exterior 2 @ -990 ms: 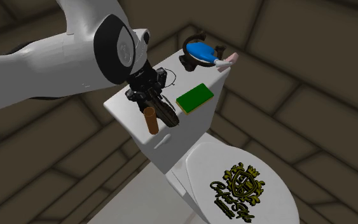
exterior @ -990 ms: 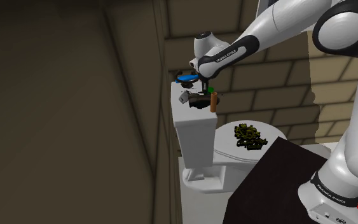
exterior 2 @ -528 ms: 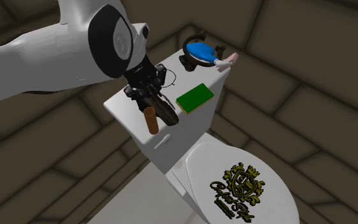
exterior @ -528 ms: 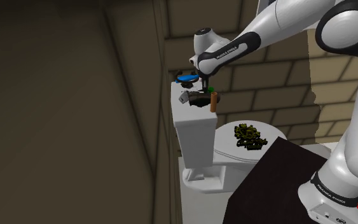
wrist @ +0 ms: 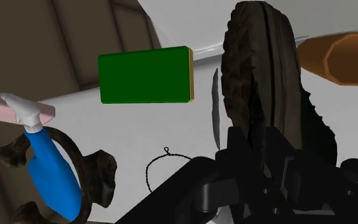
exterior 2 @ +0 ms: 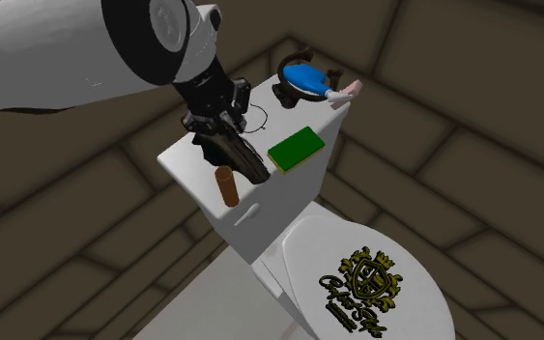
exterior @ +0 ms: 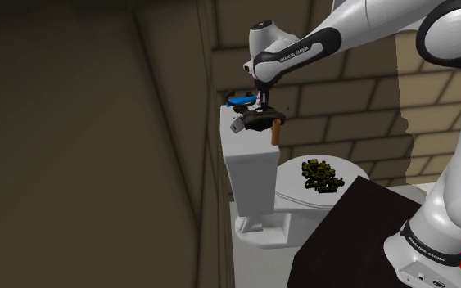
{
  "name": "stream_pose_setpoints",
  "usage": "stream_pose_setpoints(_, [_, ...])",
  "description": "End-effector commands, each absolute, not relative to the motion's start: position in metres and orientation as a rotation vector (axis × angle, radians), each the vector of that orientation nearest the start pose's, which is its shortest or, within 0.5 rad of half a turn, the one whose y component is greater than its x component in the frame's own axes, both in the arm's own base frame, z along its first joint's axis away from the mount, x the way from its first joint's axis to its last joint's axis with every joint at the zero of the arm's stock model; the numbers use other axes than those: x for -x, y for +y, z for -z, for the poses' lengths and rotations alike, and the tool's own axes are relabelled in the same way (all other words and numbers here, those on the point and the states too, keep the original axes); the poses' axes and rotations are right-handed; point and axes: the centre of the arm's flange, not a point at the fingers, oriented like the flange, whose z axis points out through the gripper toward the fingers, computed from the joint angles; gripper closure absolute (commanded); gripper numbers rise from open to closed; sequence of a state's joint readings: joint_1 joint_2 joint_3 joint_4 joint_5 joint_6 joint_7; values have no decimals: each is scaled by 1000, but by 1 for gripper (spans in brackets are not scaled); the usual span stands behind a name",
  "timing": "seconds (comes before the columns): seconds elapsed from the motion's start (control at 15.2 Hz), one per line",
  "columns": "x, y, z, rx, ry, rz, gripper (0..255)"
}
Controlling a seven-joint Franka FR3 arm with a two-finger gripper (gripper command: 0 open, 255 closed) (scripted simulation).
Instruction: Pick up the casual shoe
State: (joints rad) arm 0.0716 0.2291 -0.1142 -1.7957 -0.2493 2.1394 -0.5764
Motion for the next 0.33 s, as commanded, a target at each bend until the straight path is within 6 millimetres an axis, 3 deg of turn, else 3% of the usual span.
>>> stream_pose_setpoints(0.0, [-632, -33, -443, 3223, -1106, 60, 255])
stream_pose_setpoints(0.26, [-632, -33, -455, 3223, -1106, 60, 255])
